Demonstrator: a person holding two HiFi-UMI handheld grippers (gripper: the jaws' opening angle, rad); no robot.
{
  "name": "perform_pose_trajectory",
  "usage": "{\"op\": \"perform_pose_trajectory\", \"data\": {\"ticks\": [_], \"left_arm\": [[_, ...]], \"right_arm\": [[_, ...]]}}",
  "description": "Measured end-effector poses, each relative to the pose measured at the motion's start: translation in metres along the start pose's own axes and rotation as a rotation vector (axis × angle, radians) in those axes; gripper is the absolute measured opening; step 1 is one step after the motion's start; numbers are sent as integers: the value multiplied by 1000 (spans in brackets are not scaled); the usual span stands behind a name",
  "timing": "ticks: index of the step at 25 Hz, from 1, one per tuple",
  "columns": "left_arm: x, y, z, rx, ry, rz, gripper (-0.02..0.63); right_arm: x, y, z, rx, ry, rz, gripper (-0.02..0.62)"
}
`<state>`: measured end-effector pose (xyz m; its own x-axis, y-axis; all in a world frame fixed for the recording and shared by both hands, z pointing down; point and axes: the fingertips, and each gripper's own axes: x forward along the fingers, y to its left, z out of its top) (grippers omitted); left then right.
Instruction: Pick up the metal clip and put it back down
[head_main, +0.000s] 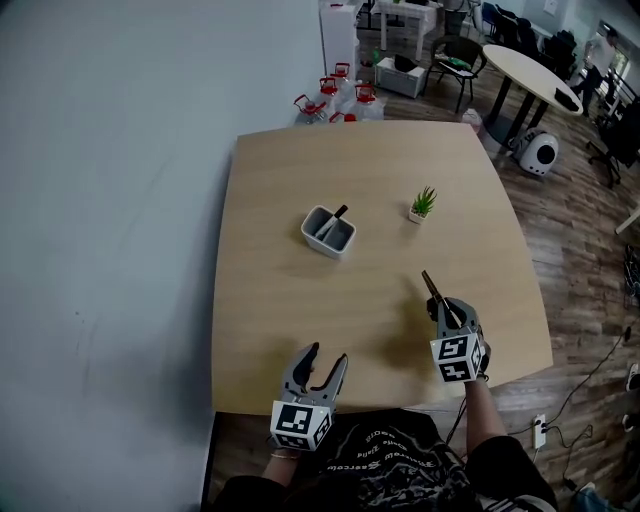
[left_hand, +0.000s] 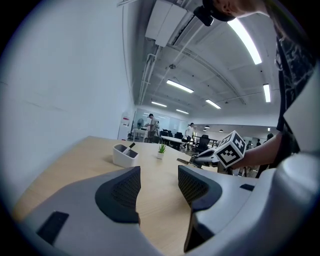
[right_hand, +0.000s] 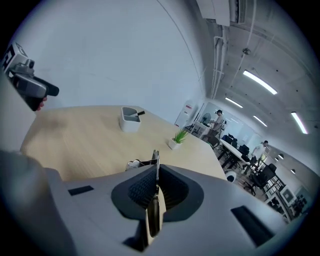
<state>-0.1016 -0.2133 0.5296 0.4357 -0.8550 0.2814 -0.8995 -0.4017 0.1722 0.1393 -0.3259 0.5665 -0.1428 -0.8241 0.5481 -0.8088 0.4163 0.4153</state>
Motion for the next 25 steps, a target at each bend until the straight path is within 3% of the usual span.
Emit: {"op": "perform_pose_trajectory", "data": {"ticks": [10, 18, 25], "left_arm": [[14, 12, -4, -12, 34, 12, 242], [19, 19, -6, -13, 58, 23, 242], [20, 21, -10, -20, 67, 30, 241]], "right_arm": [[49, -48, -47, -62, 141, -89, 15], [75, -60, -72, -137, 224, -101, 15], [76, -57, -76, -159, 216, -100, 18]]}}
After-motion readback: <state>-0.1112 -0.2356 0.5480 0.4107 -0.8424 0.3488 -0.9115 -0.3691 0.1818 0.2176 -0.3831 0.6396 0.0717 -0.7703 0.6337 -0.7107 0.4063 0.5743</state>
